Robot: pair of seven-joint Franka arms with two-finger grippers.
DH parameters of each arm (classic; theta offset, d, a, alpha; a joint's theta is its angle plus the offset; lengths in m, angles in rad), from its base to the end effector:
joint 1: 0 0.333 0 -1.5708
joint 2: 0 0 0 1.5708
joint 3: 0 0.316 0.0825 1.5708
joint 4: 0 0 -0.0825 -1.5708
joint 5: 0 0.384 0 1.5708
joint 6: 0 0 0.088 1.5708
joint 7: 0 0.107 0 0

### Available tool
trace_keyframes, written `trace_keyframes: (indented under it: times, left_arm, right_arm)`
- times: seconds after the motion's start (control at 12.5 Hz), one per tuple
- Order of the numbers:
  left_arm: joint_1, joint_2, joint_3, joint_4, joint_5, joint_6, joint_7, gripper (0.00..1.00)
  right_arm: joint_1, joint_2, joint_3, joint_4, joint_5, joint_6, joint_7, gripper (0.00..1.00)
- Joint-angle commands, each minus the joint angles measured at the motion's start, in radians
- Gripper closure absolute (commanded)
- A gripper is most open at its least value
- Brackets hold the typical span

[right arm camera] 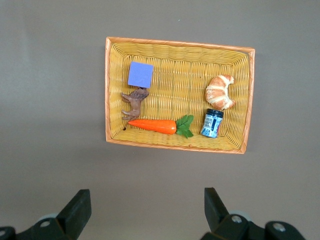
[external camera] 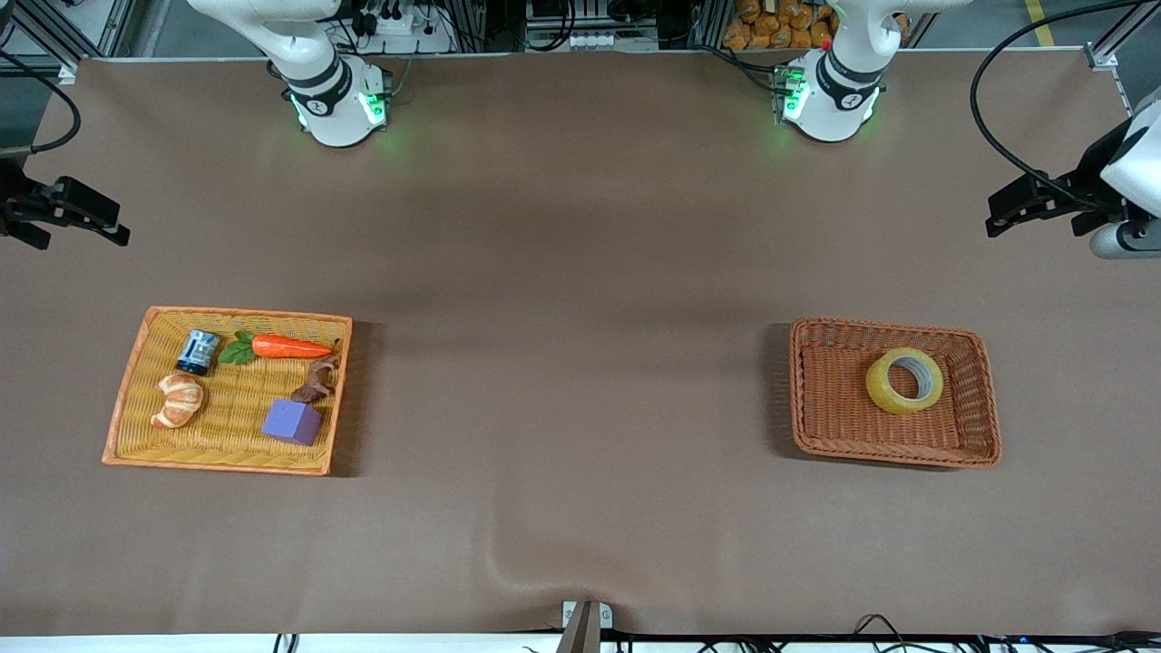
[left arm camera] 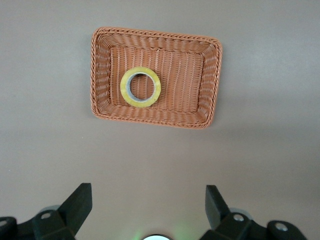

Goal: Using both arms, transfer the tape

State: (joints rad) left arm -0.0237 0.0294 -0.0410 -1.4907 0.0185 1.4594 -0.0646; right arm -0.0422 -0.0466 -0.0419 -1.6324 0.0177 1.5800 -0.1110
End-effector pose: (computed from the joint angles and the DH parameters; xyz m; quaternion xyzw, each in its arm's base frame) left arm 0.5514 -0.0332 0.6362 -0.9995 -0.0007 0.0297 0.0106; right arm 0.5385 -0.0440 0.6217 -0.9999 -0.0134 0.0019 0.0101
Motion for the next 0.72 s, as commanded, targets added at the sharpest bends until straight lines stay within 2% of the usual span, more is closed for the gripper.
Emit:
trace_keyframes:
  times: [0.0, 0.64]
  left_arm:
    - [-0.002, 0.001, 0.001, 0.015, 0.009, -0.019, 0.019, 0.00]
    - [-0.004, 0.000, 0.000, 0.015, 0.008, -0.031, 0.006, 0.00]
  right_arm:
    - [-0.021, -0.004, 0.013, 0.006, -0.008, -0.009, -0.015, 0.00]
    - [-0.021, -0.004, 0.013, 0.006, -0.008, -0.011, -0.015, 0.00]
